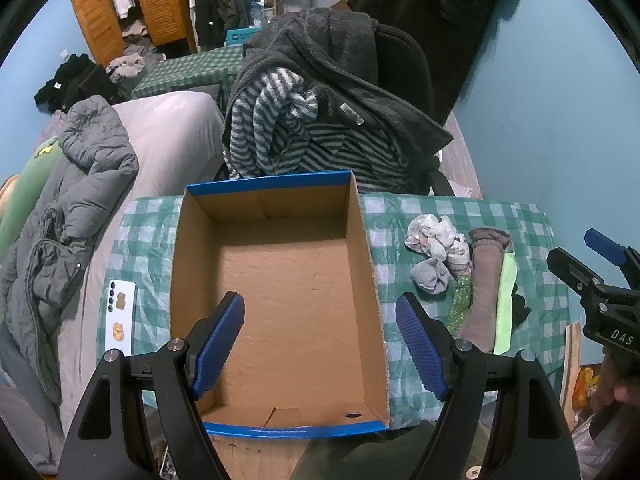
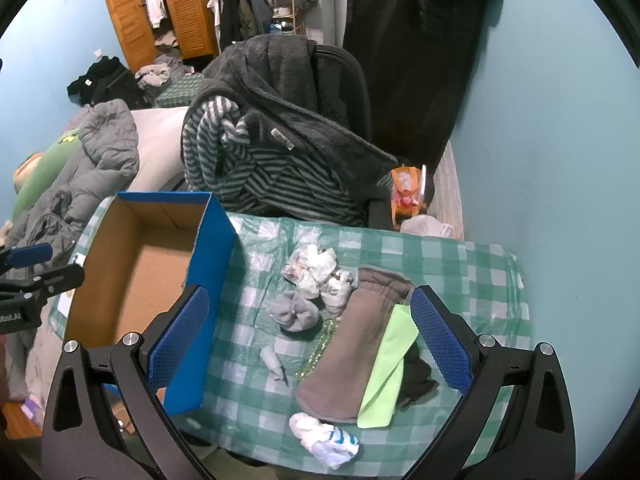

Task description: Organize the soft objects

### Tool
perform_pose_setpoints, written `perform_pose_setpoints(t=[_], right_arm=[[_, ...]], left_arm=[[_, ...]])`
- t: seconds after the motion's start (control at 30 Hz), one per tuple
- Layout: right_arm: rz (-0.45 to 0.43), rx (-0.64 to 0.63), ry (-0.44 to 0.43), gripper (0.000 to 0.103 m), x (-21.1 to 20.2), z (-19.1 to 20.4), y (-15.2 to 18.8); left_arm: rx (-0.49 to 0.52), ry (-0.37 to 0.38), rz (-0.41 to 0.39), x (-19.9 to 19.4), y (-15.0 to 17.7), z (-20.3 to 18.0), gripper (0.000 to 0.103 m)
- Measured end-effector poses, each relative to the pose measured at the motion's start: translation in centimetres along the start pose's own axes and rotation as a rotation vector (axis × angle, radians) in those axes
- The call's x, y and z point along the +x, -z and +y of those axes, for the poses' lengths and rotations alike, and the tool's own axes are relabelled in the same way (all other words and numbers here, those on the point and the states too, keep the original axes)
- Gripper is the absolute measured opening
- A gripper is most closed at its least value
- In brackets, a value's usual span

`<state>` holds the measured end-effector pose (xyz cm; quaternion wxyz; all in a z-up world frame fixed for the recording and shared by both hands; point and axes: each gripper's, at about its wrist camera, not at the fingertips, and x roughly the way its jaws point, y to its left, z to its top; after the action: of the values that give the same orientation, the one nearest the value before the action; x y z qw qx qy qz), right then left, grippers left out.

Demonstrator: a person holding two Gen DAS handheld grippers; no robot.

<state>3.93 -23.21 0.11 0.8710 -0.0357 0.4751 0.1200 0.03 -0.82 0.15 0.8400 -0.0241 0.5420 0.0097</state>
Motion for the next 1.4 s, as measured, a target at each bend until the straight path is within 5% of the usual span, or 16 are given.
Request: perform_pose_setpoints(t=[1.4], right_arm=[[0.017,0.035,0.006,0.100,-0.1,-3.4,1.0]], left_arm=[[0.013,0.039,0.021,0.9,-1.2,-2.8,0.080]])
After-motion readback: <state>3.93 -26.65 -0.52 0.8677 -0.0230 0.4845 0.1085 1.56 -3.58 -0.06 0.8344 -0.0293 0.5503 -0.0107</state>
